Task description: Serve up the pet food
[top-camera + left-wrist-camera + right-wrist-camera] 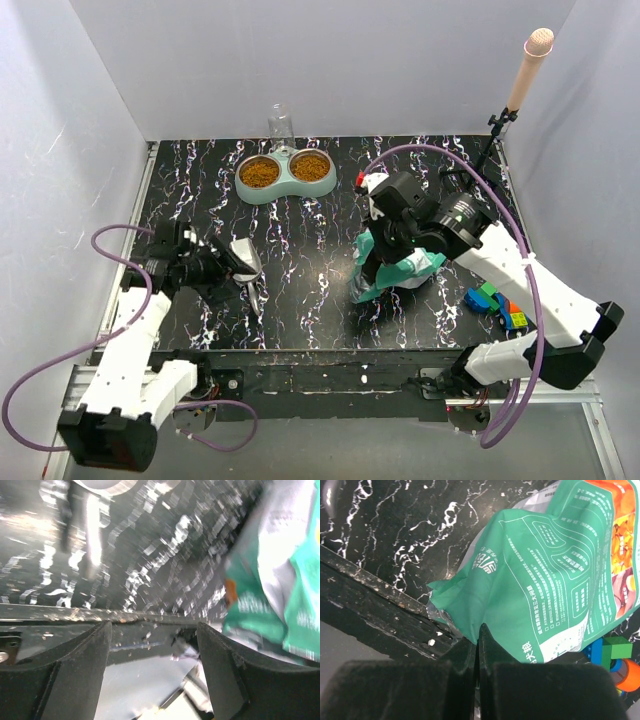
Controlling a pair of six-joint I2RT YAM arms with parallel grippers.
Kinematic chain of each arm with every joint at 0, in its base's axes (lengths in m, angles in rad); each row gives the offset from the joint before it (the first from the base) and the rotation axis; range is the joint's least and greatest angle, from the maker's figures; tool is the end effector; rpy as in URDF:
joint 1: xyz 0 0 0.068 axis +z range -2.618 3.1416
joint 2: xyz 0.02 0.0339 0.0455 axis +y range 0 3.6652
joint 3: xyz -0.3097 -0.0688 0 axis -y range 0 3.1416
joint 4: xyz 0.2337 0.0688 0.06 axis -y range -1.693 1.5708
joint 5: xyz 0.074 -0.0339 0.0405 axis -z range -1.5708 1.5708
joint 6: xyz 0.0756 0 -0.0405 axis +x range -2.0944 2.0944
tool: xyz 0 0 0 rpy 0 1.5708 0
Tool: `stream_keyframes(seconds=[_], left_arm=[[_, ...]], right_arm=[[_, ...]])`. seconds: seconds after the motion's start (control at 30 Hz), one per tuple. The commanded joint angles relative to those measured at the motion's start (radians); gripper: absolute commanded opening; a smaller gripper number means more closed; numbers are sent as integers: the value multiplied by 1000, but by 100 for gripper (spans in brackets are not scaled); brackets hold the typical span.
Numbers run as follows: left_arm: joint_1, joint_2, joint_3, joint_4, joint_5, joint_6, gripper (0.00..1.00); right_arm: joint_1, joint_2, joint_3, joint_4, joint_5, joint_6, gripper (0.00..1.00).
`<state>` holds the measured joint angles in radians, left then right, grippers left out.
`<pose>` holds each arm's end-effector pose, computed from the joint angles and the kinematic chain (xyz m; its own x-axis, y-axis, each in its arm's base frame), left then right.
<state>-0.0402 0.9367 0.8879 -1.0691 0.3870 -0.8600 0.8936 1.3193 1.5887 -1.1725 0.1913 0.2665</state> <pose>0.1346 -0.0340 0.2820 -0.7394 -0.6726 -0.0283 -0.5489 0.6268 -0.5530 0.1641 0.1812 0.4171 -0.6567 -0.4042 -0.6366 -0.5374 0.8431 0.0190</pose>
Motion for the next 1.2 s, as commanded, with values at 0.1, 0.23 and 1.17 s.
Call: stream_keyframes(seconds=[0.1,0.23,1.17], left_arm=[[-478,-50,215,78,-95,-119,73],[-821,120,316,97,-357,-100,72],[-1049,347,468,253,-689,81,51]], right_arm=[[56,32,166,40,-165,63,1],[70,92,241,28,-217,77,1],[71,109,392,51,-385,163,1]])
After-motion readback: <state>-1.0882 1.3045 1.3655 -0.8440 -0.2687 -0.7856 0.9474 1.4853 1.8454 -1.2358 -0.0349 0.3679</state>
